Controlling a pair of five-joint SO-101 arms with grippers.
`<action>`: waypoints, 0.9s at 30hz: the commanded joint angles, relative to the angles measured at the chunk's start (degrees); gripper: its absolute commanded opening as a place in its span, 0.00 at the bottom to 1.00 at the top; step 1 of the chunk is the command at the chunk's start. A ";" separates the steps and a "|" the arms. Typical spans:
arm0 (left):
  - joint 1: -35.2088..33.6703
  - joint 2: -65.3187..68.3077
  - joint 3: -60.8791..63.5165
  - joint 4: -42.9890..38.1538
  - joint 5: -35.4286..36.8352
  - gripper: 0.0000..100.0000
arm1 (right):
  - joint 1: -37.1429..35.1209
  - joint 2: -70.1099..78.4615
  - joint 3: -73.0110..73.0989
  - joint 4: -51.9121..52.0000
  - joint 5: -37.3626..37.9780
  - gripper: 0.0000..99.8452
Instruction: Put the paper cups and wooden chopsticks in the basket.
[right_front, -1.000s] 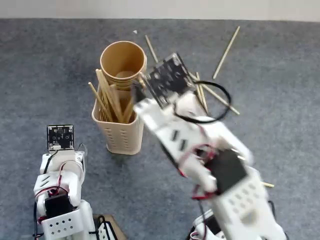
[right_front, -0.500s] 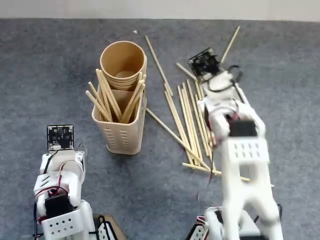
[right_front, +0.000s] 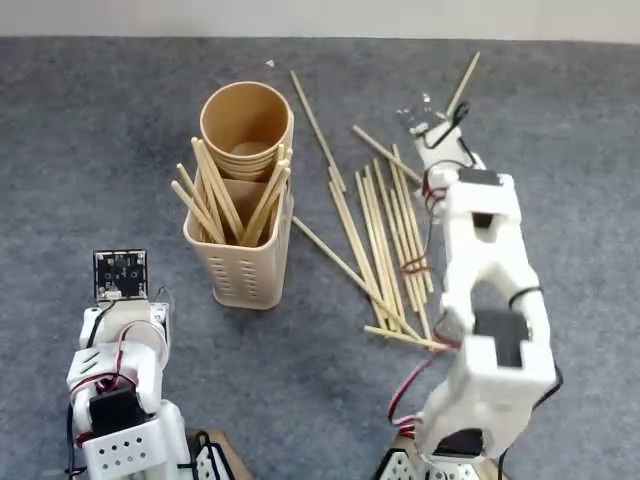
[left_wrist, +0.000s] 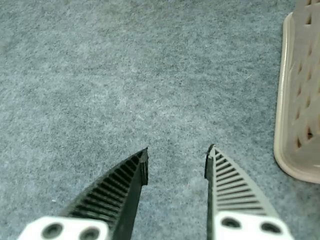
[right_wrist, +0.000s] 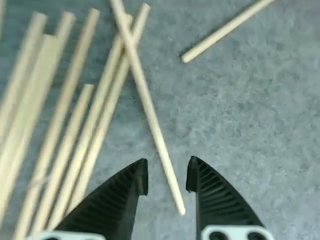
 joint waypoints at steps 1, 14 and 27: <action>1.54 -0.31 0.13 -0.62 -0.70 0.21 | 0.48 4.53 -6.11 -0.66 2.90 0.14; 2.33 -0.31 0.84 -0.88 -2.90 0.21 | 0.66 20.62 -17.54 -0.57 6.15 0.05; 2.42 -0.40 1.01 -0.97 -2.90 0.21 | 7.25 -0.40 -30.90 16.92 -27.16 0.01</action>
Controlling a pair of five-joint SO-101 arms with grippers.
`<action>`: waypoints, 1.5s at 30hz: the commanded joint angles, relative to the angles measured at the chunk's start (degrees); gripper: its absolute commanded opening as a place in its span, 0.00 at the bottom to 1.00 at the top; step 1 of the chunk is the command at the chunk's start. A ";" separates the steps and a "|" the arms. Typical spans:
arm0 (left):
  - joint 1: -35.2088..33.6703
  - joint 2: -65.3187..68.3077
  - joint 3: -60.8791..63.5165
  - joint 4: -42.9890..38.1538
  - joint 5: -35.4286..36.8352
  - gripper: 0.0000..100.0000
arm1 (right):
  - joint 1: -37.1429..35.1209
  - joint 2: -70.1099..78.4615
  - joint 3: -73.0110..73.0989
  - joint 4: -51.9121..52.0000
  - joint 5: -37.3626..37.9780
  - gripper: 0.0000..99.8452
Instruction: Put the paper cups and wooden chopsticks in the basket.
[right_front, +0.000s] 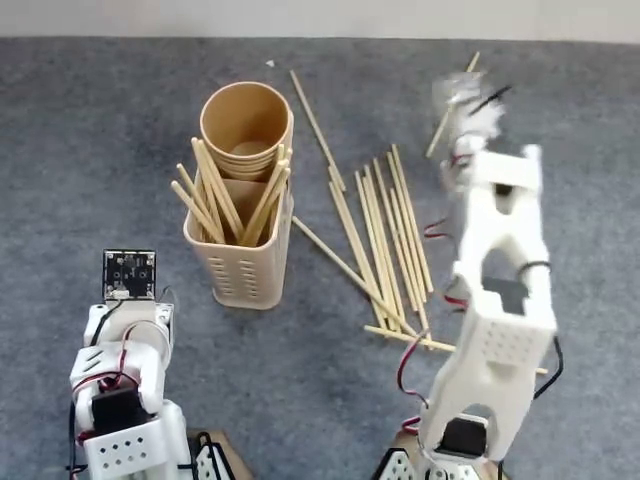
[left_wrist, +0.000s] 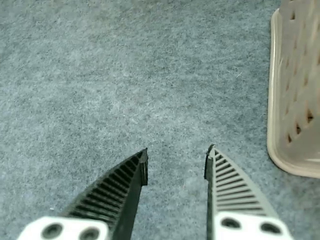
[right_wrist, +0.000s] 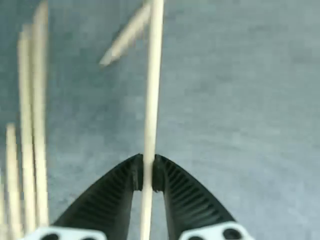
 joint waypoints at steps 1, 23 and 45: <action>0.84 -0.40 0.75 -0.97 -0.97 0.21 | 0.48 -16.04 -4.00 3.91 -9.85 0.01; 0.84 -0.40 0.75 -0.97 -1.05 0.21 | -41.71 -72.31 58.15 -39.87 -27.69 0.01; 0.84 -0.40 0.84 -0.97 -1.05 0.21 | -46.81 -60.79 45.67 -43.38 -28.04 0.01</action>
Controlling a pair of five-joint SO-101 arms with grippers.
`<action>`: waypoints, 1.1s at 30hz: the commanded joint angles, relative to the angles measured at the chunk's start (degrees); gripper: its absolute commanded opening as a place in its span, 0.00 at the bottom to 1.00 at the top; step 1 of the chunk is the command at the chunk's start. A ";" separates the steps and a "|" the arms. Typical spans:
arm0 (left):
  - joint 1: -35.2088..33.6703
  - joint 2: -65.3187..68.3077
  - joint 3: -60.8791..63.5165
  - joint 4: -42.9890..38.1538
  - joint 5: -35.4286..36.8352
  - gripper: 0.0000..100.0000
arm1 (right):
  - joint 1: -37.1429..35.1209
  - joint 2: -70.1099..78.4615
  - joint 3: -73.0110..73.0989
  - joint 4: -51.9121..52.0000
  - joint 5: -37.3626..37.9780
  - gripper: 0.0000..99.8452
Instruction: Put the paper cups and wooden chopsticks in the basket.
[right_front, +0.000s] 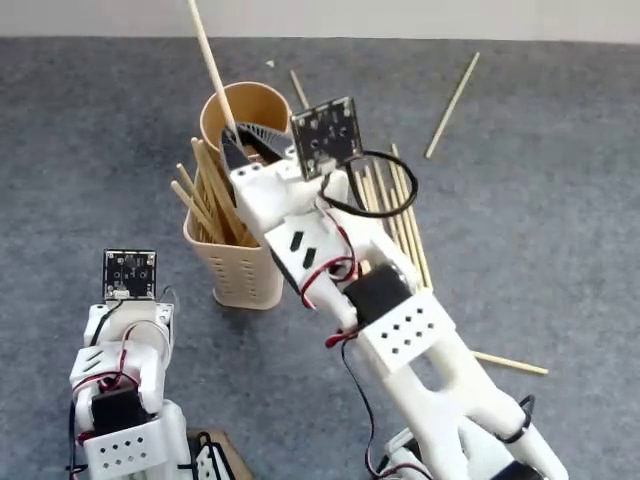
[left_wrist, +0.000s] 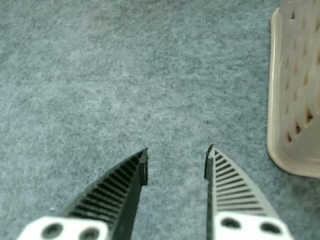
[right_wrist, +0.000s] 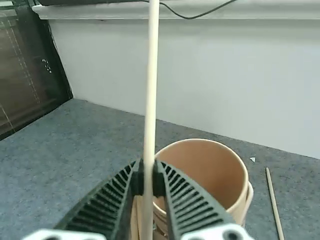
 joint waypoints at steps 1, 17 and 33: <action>0.84 -0.40 0.84 -1.05 -0.88 0.21 | -0.40 0.75 -3.91 -0.66 -0.79 0.01; 0.84 -0.40 1.01 -1.76 -0.88 0.21 | 0.92 0.84 -1.71 -0.66 -11.69 0.01; 0.84 -0.31 1.01 -1.67 -0.88 0.21 | 0.92 0.66 -0.31 -0.66 -16.09 0.09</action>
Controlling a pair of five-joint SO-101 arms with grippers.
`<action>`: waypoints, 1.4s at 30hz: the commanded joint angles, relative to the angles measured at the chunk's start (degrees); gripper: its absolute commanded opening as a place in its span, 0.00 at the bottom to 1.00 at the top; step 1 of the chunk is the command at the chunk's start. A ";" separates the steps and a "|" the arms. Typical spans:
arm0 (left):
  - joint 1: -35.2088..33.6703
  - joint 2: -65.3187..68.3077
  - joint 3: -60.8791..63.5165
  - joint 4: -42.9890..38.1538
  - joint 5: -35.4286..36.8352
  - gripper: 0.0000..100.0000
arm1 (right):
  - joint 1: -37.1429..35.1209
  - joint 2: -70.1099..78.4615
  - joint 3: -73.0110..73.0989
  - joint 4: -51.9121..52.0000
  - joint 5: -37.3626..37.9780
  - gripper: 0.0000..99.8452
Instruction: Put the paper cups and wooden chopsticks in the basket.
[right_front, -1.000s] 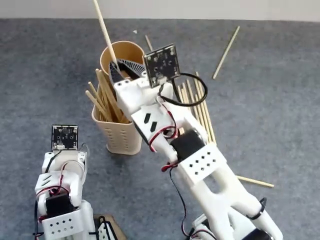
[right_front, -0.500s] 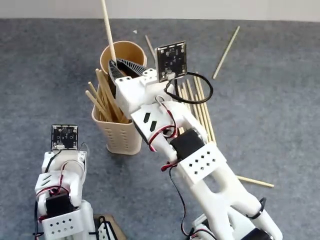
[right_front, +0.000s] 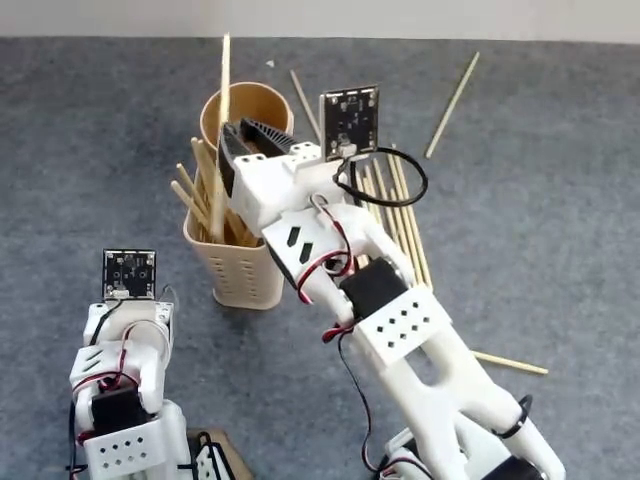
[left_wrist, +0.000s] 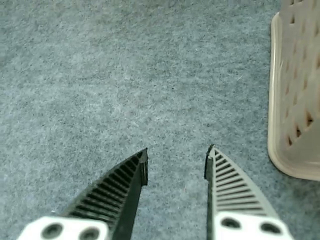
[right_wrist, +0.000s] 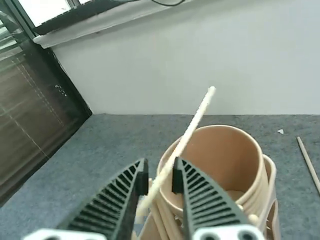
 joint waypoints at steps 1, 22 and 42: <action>0.84 -0.31 1.01 -1.05 -0.88 0.21 | 0.92 -0.66 -0.31 -0.66 -0.35 0.09; -9.01 -0.22 -9.80 -0.09 1.93 0.21 | 30.46 -19.65 0.92 47.78 34.02 0.09; -2.42 87.60 -133.93 42.64 9.58 0.22 | 40.13 -35.21 57.80 17.10 38.42 0.09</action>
